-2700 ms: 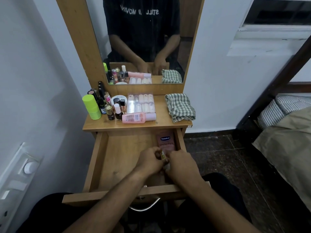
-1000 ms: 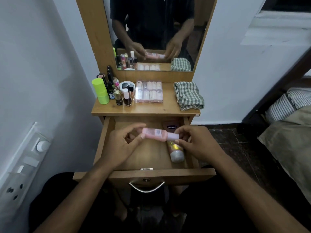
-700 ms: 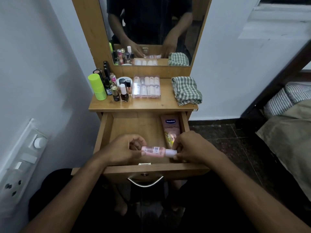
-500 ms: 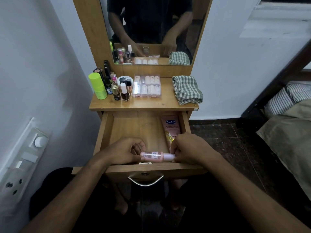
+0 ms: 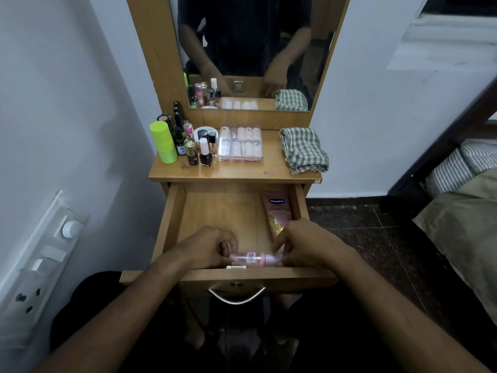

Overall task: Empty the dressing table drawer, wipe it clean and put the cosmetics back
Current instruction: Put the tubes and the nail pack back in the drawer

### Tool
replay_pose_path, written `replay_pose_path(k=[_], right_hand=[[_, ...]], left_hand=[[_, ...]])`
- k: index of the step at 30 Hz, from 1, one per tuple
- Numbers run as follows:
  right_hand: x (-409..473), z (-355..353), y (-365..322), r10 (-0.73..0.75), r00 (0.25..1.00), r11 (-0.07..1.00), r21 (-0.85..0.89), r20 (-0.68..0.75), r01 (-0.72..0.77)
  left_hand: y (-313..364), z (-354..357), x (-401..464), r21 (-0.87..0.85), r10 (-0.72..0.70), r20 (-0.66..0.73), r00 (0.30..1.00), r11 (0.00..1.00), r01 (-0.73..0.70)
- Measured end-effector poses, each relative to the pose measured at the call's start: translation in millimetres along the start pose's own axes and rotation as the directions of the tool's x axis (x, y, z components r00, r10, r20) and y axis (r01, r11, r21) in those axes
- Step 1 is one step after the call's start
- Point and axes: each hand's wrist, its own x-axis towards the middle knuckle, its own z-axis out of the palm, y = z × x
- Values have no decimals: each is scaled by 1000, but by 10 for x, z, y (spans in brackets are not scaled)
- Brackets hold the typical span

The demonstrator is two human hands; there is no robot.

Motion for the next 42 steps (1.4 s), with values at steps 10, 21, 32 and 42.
replay_pose_path(k=[10, 21, 32, 42], right_hand=[[482, -641, -201, 181, 762, 888, 436, -621, 144], [1056, -556, -237, -71, 811, 998, -38, -580, 60], [777, -296, -85, -70, 651, 997, -38, -756, 63], [402, -103, -169, 268, 507, 838, 458, -819, 297]], left_hand=[[624, -405, 143, -12, 101, -843, 528, 979, -205], [640, -333, 446, -174, -51, -823, 565, 971, -165], [586, -256, 397, -215, -127, -869, 478, 967, -134], [619, -250, 467, -359, -251, -848, 467, 920, -158]])
